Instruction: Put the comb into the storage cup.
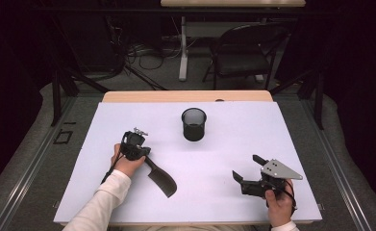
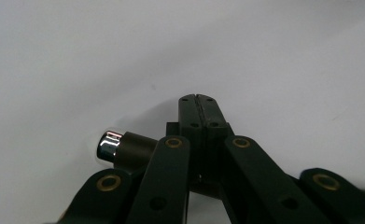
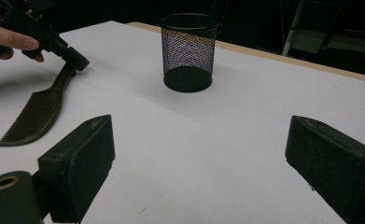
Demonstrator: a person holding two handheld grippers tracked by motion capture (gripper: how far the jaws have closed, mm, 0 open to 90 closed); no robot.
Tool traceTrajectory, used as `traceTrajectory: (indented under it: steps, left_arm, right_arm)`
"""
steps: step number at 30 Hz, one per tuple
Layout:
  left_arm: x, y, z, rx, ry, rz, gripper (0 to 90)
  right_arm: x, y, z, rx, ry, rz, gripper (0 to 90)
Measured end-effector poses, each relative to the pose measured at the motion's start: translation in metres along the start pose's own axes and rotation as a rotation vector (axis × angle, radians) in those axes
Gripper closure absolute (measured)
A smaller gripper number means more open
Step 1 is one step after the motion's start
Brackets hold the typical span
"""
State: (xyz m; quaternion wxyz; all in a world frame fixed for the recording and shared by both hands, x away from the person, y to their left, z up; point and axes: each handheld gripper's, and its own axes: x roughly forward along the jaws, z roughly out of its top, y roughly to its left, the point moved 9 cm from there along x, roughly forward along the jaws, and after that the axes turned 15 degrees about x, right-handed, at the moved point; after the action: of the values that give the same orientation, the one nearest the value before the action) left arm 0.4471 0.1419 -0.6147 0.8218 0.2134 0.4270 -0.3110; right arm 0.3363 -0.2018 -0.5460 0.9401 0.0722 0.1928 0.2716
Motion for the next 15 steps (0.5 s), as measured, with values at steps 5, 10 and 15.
traceTrajectory:
  steps: [5,10,15]
  left_arm:
    - [-0.002,0.004,-0.007,-0.008,0.001,-0.001,90.0]
    - [-0.006,0.004,-0.013,-0.003,0.002,-0.004,90.0]
    - [-0.009,0.003,-0.019,0.000,0.004,-0.007,90.0]
  right_arm:
    - [0.000,0.001,-0.001,0.008,0.005,0.000,8.3]
    - [0.000,0.001,-0.001,-0.003,0.008,-0.001,8.3]
    - [0.000,0.001,-0.001,0.000,0.008,-0.002,8.5]
